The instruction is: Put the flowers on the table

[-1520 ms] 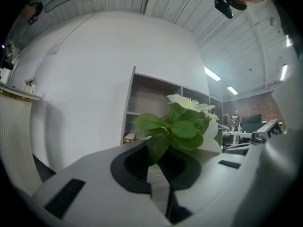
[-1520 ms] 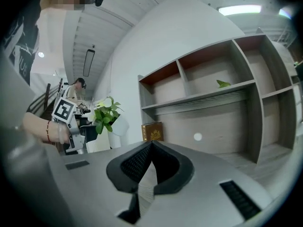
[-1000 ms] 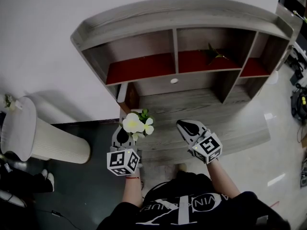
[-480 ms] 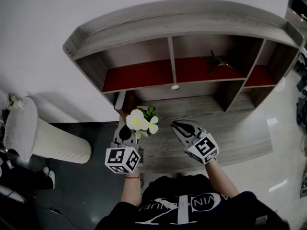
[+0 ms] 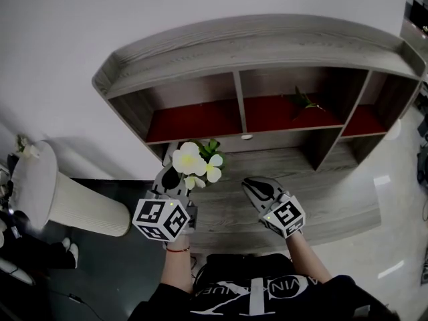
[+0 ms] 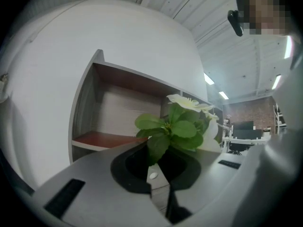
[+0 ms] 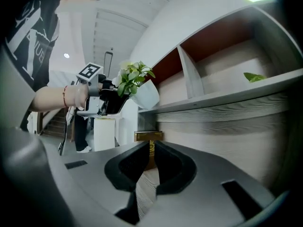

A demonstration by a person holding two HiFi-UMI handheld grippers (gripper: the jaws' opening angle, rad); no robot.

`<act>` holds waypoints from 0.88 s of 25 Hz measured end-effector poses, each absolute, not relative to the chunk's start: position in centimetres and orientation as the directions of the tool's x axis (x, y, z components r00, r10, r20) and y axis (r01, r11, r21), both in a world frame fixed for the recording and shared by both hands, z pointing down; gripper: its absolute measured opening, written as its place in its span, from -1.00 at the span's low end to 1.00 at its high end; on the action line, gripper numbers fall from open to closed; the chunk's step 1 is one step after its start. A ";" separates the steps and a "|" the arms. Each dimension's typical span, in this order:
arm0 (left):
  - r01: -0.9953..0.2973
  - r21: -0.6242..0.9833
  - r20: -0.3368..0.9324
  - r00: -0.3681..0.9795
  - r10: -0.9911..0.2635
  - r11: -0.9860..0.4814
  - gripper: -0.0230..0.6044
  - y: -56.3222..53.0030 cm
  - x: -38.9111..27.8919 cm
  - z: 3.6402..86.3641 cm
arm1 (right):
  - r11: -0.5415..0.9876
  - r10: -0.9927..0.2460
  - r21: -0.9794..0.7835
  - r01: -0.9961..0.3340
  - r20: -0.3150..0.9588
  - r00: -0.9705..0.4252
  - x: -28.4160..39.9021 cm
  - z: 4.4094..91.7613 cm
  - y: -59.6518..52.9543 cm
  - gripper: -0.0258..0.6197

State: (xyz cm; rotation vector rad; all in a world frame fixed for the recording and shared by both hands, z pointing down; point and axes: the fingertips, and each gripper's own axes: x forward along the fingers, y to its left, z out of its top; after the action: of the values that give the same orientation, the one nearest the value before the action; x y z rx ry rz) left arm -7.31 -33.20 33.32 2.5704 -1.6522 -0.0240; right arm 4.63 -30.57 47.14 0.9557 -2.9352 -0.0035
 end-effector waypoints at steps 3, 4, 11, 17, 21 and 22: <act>-0.896 0.065 0.018 0.441 -0.897 -0.440 -0.84 -34.1 -7.2 31.6 | 0.800 -0.599 0.012 -0.600 0.056 -0.799 4.6 47.2 -30.8 -0.78; -0.892 0.057 0.012 0.451 -0.893 -0.449 -0.84 -34.5 -7.2 30.9 | 0.796 -0.604 0.011 -0.605 0.059 -0.795 4.6 47.3 -30.9 -0.78; -0.844 0.116 0.035 0.530 -0.847 -0.523 -0.83 -38.4 -7.1 28.5 | 0.770 -0.637 0.006 -0.638 0.072 -0.768 3.6 47.0 -32.0 -0.78; -0.827 0.152 0.112 0.558 -0.822 -0.541 -0.83 -41.0 -7.2 28.5 | 0.745 -0.666 -0.011 -0.667 0.063 -0.744 2.8 46.5 -33.1 -0.78; -0.820 0.197 0.164 0.567 -0.807 -0.537 -0.83 -42.1 -7.3 29.1 | 0.727 -0.684 -0.021 -0.686 0.061 -0.727 2.7 46.6 -33.5 -0.78; -0.818 0.212 0.175 0.571 -0.802 -0.535 -0.82 -42.3 -7.4 29.3 | 0.722 -0.689 -0.025 -0.692 0.061 -0.722 2.8 46.7 -33.6 -0.78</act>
State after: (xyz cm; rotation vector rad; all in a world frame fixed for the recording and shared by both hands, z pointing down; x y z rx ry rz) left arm -7.35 -42.31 29.26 2.5355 -1.3393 0.0814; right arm 2.77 -33.63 46.68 1.1523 -2.8712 0.0714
